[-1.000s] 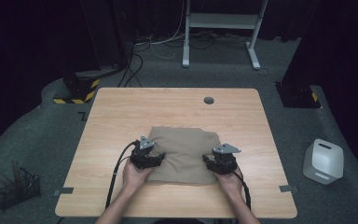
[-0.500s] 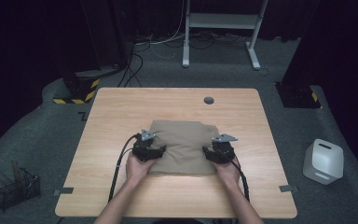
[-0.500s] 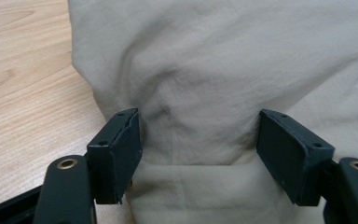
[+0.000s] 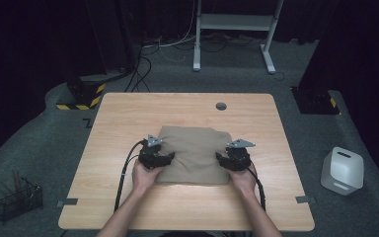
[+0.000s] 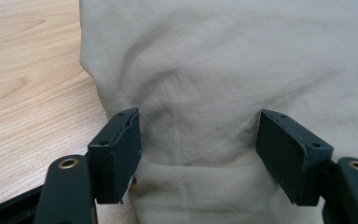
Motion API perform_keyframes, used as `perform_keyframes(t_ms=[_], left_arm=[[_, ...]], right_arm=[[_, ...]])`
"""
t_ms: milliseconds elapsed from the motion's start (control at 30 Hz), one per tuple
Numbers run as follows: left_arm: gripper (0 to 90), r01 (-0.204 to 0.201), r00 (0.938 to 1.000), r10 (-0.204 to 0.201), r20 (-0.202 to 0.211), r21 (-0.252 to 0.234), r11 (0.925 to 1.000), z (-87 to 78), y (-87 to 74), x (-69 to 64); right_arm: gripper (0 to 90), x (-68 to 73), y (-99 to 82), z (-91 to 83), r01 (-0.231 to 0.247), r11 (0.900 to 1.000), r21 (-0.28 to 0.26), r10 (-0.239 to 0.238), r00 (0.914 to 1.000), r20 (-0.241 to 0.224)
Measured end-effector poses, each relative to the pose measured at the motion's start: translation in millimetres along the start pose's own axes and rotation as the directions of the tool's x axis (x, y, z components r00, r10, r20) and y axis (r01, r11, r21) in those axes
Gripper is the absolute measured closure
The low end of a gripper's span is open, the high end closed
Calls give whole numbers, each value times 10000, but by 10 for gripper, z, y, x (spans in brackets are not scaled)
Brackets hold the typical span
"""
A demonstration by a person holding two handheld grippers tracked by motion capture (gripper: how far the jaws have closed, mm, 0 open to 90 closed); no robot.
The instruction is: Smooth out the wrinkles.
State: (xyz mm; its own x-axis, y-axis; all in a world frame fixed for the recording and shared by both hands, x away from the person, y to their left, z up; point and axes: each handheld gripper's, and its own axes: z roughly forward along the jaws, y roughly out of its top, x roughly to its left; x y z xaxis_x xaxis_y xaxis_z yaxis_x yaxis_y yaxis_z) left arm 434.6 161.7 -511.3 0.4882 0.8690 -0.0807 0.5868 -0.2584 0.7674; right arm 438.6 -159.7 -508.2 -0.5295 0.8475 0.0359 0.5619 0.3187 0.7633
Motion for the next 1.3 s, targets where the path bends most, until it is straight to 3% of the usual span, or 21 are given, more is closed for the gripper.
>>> perform_keyframes(t_ms=[500, 1300], left_arm=[[322, 122, 9998, -117, 151, -344, 9993, -172, 4, 55], [325, 603, 9977, -565, 363, -1112, 9920, -456, 8, 180]], right_arm=[[482, -55, -8, -134, -446, 9985, -312, 443, 9990, -104], [474, -171, -64, -377, -607, 9928, -1030, 608, 9981, -16]])
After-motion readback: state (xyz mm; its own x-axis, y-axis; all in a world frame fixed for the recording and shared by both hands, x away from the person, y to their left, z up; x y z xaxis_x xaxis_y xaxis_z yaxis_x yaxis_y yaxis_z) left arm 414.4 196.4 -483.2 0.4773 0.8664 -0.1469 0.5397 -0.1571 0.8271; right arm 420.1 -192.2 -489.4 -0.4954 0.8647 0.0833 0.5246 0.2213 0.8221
